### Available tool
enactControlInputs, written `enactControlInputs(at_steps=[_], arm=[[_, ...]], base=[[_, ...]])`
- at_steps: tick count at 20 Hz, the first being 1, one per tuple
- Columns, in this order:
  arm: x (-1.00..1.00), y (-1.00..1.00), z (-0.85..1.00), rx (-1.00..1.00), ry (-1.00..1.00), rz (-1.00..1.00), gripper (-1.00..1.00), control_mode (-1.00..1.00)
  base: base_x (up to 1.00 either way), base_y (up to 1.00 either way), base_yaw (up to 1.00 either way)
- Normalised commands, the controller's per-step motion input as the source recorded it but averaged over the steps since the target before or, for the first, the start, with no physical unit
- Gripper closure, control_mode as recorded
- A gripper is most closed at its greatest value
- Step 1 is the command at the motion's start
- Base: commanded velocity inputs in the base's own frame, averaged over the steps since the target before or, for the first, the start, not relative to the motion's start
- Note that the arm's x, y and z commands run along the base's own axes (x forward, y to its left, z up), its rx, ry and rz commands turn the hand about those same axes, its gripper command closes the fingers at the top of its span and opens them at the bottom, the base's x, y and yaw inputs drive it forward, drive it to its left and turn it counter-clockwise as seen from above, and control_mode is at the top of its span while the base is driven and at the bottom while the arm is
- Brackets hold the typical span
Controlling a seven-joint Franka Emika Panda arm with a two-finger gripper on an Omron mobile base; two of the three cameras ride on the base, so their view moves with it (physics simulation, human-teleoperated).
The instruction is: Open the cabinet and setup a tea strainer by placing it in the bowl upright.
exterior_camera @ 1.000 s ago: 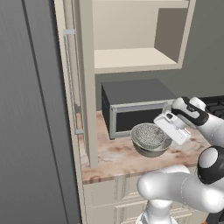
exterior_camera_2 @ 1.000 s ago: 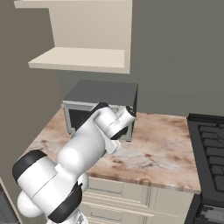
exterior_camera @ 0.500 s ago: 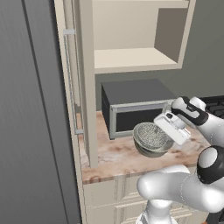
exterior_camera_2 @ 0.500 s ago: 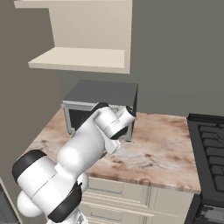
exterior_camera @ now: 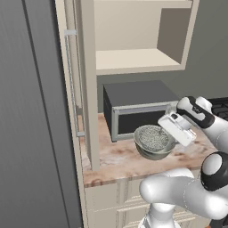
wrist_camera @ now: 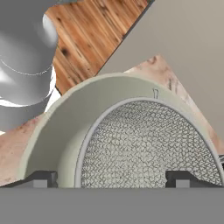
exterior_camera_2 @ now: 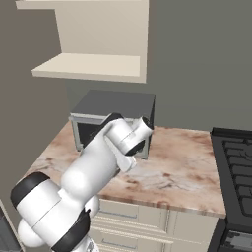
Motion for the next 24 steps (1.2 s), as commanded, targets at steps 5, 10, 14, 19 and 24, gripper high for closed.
enactControlInputs(at_steps=[5, 10, 14, 19, 24], arm=[[-0.06, 0.0, 0.27, -0.06, 0.0, 0.0, -1.0, -1.0], [-0.07, 0.0, 0.33, -0.1, 0.0, 0.0, -1.0, -1.0], [-0.06, 0.0, 0.32, -0.15, 0.0, 0.0, -1.0, -1.0], [-0.14, 0.01, 0.36, -0.21, 0.0, 0.01, -1.0, -1.0], [-0.36, 0.29, 0.52, -0.26, 0.02, 0.08, -1.0, -1.0]], base=[[0.0, 0.0, 0.0], [0.0, 0.0, 0.0], [0.0, 0.0, 0.0], [0.0, 0.0, 0.0], [0.0, 0.0, 0.0]])
